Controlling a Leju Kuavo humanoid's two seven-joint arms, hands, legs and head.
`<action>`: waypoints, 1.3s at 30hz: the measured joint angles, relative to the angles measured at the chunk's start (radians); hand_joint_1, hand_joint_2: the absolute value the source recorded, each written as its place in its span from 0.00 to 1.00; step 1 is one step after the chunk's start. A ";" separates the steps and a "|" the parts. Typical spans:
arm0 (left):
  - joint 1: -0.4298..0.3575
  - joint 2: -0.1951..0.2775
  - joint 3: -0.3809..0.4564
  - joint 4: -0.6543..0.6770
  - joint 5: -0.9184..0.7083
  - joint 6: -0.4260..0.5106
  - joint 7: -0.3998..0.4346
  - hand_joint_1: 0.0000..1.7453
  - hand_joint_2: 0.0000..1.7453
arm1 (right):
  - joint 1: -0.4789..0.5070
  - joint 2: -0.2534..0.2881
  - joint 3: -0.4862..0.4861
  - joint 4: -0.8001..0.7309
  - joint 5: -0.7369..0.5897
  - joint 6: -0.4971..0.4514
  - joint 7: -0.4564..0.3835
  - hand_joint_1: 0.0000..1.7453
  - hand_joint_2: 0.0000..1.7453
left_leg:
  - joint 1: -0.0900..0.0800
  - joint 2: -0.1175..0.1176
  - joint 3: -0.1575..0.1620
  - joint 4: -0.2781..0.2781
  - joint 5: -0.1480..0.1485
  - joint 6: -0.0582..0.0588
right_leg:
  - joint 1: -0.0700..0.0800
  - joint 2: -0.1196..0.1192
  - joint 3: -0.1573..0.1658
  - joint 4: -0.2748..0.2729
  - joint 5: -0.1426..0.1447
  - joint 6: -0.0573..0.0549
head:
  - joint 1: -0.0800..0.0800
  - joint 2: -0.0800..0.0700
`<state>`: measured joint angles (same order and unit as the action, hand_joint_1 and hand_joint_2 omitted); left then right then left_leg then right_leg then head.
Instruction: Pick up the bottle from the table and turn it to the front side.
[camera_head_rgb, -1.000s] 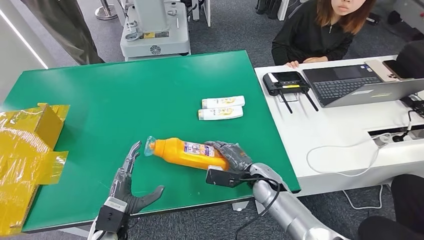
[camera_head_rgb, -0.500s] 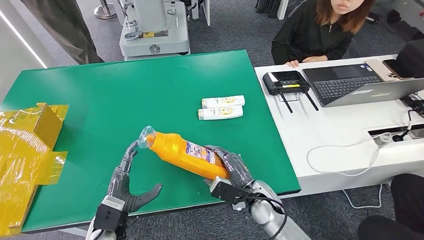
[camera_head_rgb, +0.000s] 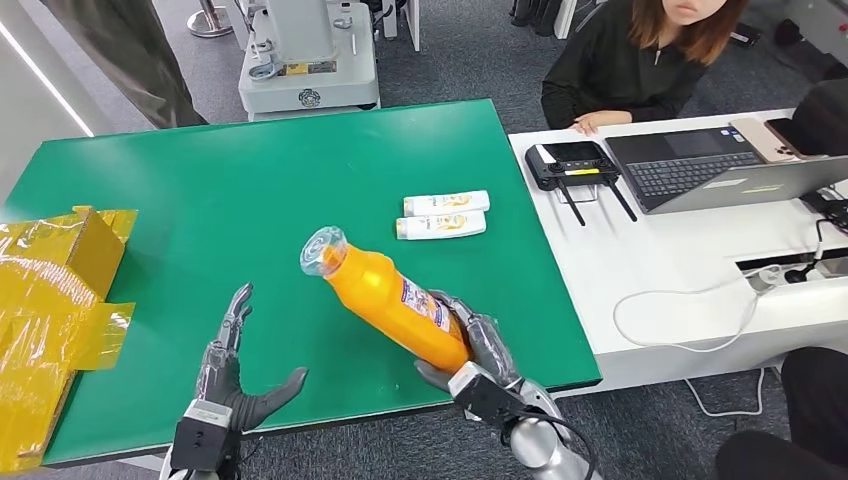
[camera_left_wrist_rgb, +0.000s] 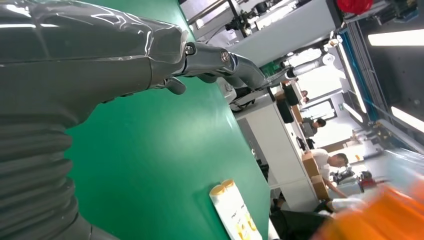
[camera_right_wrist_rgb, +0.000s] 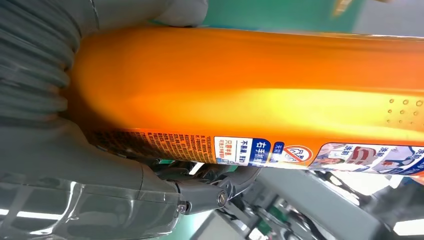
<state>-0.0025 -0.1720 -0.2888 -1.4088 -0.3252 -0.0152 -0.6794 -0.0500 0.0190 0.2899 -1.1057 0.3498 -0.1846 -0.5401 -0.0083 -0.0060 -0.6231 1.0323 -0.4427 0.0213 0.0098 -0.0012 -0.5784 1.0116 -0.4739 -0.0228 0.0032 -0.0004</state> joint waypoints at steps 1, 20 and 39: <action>0.000 0.000 0.002 -0.001 0.010 -0.002 0.005 0.00 1.00 | 0.001 0.003 -0.003 -0.004 -0.024 -0.002 -0.024 1.00 1.00 | 0.000 0.000 0.000 0.000 0.000 0.000 | 0.000 0.000 0.000 0.000 0.000 0.000 | 0.000 0.000; -0.077 -0.002 0.008 -0.002 0.079 -0.109 0.064 0.00 1.00 | -0.143 0.026 0.010 -0.051 -0.110 -0.067 -0.156 1.00 1.00 | 0.000 0.000 0.000 0.000 0.001 0.000 | 0.000 0.000 0.000 0.000 0.001 -0.001 | 0.000 0.000; -0.328 -0.047 -0.006 0.087 0.174 -0.263 0.136 0.00 1.00 | -0.370 0.097 -0.020 0.142 -0.074 -0.032 -0.140 1.00 1.00 | 0.000 0.000 0.000 0.001 0.002 0.000 | 0.000 0.000 0.000 0.001 0.002 -0.001 | 0.000 0.000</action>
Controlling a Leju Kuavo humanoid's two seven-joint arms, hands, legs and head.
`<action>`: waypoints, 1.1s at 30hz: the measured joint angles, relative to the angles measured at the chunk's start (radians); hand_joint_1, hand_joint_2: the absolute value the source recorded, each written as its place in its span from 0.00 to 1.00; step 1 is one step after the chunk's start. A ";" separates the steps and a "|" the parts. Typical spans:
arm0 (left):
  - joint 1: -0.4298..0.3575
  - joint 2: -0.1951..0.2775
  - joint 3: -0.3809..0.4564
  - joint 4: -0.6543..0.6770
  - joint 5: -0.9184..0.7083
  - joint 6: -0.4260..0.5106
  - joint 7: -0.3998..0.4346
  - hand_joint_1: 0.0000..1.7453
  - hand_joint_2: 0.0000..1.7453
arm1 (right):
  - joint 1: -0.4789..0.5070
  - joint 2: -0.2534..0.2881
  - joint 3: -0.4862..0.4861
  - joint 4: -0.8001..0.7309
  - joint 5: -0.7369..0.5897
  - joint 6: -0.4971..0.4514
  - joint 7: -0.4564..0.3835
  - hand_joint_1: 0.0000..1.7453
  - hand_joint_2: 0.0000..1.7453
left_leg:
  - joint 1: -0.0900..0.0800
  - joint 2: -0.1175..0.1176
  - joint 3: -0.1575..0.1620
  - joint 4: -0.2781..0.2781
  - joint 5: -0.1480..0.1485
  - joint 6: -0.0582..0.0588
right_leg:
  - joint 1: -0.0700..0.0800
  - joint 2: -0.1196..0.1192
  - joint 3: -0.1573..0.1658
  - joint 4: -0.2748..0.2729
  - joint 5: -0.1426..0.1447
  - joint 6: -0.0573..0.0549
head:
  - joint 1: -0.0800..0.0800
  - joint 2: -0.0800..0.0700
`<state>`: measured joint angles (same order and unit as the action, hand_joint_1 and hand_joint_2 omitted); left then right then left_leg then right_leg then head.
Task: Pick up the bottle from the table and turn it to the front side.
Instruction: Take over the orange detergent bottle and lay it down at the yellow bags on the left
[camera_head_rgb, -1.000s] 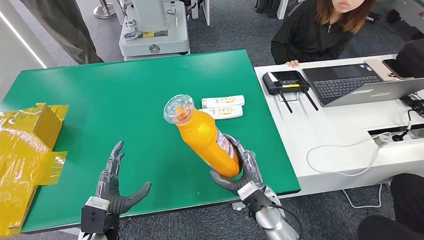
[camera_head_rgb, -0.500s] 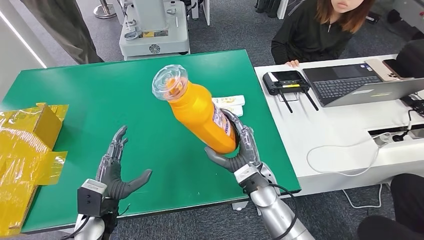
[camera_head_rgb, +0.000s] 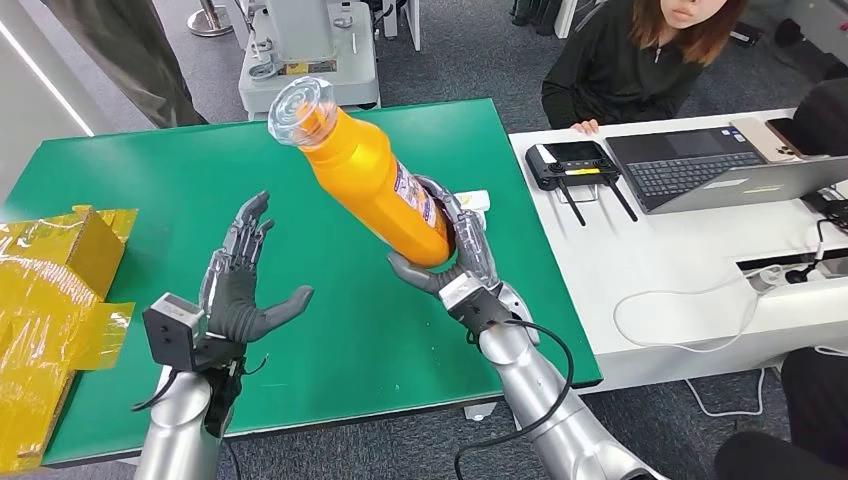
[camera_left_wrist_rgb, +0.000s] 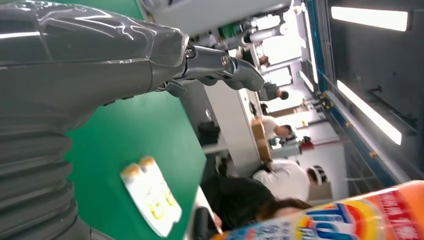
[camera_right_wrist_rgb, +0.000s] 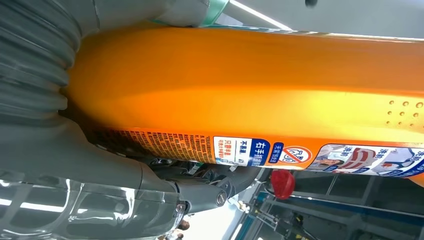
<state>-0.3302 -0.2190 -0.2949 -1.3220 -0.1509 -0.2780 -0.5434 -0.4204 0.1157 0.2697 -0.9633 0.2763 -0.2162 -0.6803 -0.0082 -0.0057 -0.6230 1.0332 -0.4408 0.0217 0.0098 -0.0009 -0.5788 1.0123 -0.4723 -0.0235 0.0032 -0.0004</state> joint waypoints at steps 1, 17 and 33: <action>-0.021 -0.004 0.000 0.017 0.014 -0.017 0.008 0.00 1.00 | -0.006 0.004 -0.002 0.010 0.006 -0.004 0.000 1.00 1.00 | 0.000 0.000 0.000 0.000 0.000 0.000 | 0.000 0.000 0.000 0.000 0.000 0.000 | 0.000 0.000; -0.266 -0.074 -0.001 0.241 0.114 -0.138 0.109 0.00 1.00 | -0.031 0.030 -0.037 0.089 0.095 -0.035 0.041 1.00 1.00 | 0.000 0.000 0.000 0.000 0.000 0.000 | 0.000 0.000 0.000 0.000 0.000 0.001 | 0.000 0.000; -0.319 -0.088 -0.026 0.292 0.187 -0.229 0.195 0.00 1.00 | -0.110 0.035 -0.060 0.233 0.210 -0.107 0.051 1.00 1.00 | 0.000 0.001 -0.001 0.000 0.000 0.000 | 0.000 0.001 0.000 0.000 0.000 0.001 | 0.000 0.000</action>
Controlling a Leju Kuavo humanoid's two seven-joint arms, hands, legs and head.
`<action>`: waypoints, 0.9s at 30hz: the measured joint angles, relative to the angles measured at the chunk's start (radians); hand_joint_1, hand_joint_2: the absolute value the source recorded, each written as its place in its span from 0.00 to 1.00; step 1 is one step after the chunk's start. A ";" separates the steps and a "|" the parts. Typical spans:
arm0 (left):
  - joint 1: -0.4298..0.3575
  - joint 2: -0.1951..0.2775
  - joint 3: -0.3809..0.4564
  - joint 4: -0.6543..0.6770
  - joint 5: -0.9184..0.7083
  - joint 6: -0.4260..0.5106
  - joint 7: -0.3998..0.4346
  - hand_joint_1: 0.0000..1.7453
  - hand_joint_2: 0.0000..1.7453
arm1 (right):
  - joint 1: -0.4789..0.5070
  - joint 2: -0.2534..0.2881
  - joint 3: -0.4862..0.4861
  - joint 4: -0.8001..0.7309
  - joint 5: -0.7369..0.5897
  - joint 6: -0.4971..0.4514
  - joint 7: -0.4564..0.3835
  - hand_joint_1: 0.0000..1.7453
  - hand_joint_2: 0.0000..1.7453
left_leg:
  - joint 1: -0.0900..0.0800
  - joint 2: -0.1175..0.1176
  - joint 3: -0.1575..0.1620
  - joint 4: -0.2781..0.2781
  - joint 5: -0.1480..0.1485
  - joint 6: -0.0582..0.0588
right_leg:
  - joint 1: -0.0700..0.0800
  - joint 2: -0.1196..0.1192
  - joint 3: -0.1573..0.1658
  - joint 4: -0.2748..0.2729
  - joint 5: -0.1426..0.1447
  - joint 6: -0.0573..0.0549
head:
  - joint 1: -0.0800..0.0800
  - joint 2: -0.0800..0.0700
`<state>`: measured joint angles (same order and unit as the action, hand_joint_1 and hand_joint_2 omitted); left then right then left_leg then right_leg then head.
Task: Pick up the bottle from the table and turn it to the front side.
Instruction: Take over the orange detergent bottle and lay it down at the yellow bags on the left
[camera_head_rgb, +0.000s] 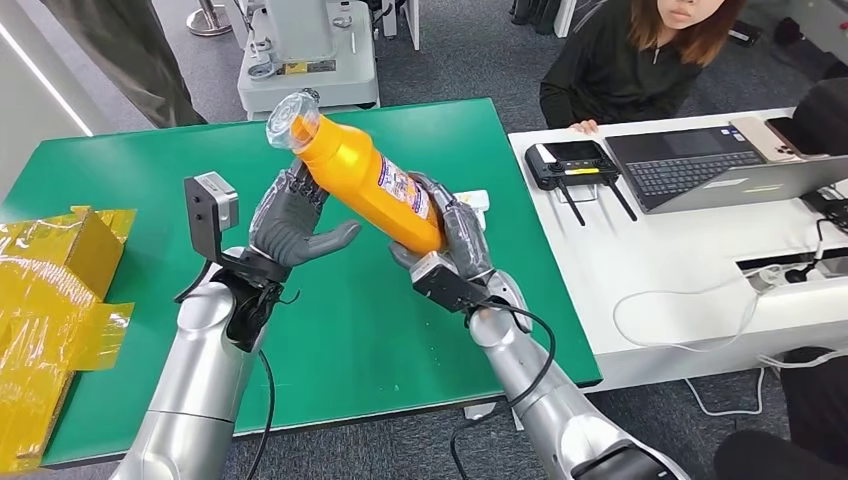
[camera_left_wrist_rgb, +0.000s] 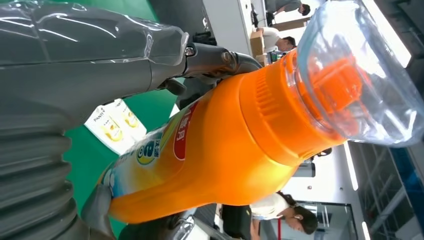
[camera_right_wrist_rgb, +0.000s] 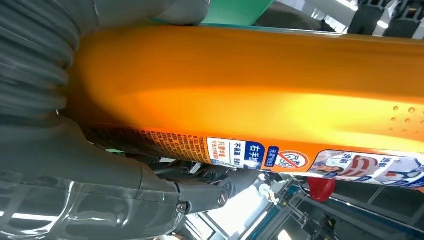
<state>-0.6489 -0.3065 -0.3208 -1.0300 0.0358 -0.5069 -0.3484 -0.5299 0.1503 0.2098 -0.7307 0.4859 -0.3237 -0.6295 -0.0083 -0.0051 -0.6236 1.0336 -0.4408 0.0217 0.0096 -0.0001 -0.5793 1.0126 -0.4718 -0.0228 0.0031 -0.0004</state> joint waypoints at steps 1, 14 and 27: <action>0.000 0.001 0.000 0.001 0.011 -0.006 0.005 0.00 1.00 | -0.008 0.000 0.000 0.011 0.004 -0.003 -0.004 1.00 1.00 | 0.000 0.000 0.000 0.000 0.000 0.000 | 0.000 0.000 0.000 0.000 0.000 0.000 | 0.000 0.000; 0.000 0.000 -0.008 0.003 0.165 -0.055 0.046 0.00 1.00 | -0.052 0.052 0.025 0.080 -0.011 -0.029 -0.057 1.00 1.00 | 0.000 0.000 0.000 0.000 0.000 0.000 | 0.000 0.000 0.000 0.000 0.000 0.000 | 0.000 0.000; 0.019 -0.002 -0.032 -0.003 0.199 -0.034 0.055 0.00 1.00 | -0.044 0.069 0.145 0.011 -0.139 -0.029 -0.066 1.00 1.00 | 0.000 0.000 0.000 0.000 0.000 0.000 | 0.000 0.000 0.000 0.000 0.000 0.000 | 0.000 0.000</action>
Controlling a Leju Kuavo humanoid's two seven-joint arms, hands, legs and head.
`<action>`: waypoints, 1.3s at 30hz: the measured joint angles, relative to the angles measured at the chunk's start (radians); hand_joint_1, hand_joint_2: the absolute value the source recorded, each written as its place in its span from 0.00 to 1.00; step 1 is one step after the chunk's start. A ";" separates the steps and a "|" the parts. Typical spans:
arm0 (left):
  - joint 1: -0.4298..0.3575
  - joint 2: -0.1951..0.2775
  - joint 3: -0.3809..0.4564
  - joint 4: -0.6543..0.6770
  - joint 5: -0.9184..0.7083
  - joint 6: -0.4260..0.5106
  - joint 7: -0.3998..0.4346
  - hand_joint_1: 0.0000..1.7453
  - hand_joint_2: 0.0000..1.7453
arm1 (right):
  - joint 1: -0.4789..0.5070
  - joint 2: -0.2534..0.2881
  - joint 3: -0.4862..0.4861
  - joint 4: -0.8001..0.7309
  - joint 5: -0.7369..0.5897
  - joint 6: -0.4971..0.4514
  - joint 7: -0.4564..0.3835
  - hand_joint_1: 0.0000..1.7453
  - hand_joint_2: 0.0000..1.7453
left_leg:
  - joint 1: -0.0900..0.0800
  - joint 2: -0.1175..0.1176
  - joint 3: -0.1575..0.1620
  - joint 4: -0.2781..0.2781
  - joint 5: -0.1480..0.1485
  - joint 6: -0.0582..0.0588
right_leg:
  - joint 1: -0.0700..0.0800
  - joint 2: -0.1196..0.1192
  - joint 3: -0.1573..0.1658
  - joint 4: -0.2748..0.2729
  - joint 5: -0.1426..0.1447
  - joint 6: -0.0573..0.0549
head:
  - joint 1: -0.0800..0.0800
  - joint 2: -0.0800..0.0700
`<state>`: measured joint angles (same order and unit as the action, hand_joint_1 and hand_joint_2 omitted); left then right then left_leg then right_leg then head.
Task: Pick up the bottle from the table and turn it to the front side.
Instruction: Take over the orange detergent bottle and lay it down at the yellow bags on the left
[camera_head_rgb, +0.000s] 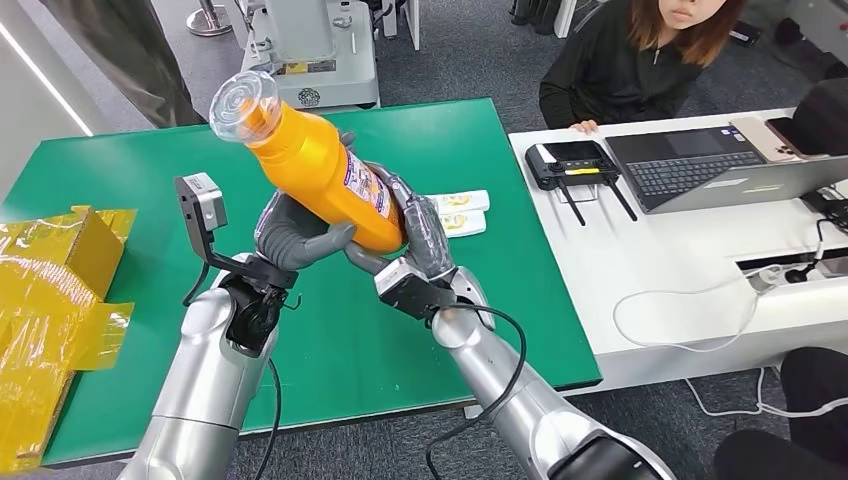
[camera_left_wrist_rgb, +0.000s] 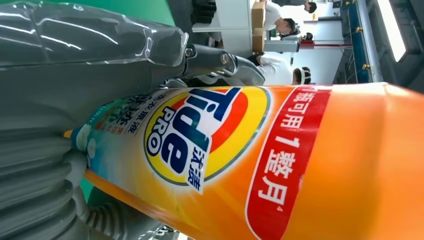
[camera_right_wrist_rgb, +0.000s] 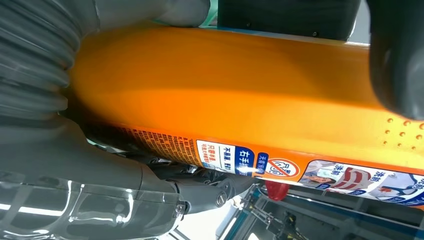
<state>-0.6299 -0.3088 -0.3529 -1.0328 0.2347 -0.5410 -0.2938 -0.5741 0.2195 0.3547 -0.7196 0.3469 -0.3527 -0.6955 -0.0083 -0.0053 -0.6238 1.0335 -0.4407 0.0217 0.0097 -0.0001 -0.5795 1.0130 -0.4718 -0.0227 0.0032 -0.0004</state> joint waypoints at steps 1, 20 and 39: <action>0.000 0.000 0.000 -0.002 -0.006 0.004 -0.002 0.00 1.00 | -0.001 0.001 0.003 0.002 0.001 0.002 0.003 1.00 1.00 | 0.000 0.000 0.000 0.000 0.000 0.000 | 0.000 0.000 0.000 0.000 0.000 0.000 | 0.000 0.000; 0.028 0.008 0.002 -0.059 -0.101 0.083 -0.022 0.00 1.00 | 0.028 0.017 0.014 0.065 0.006 0.018 0.082 1.00 1.00 | 0.000 0.000 0.000 0.000 0.000 0.000 | 0.000 0.000 0.000 0.000 0.000 0.000 | 0.000 0.000; 0.014 0.027 0.002 -0.046 -0.104 0.069 -0.043 1.00 1.00 | 0.078 0.017 0.003 0.073 0.039 0.018 0.083 1.00 1.00 | 0.000 0.001 0.000 0.000 0.000 0.000 | 0.000 0.001 -0.001 0.000 0.000 0.000 | 0.000 0.000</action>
<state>-0.6158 -0.2814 -0.3513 -1.0790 0.1303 -0.4721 -0.3367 -0.4957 0.2361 0.3575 -0.6461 0.3856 -0.3346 -0.6129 -0.0083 -0.0045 -0.6239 1.0335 -0.4408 0.0216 0.0097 0.0005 -0.5801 1.0128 -0.4719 -0.0228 0.0032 -0.0004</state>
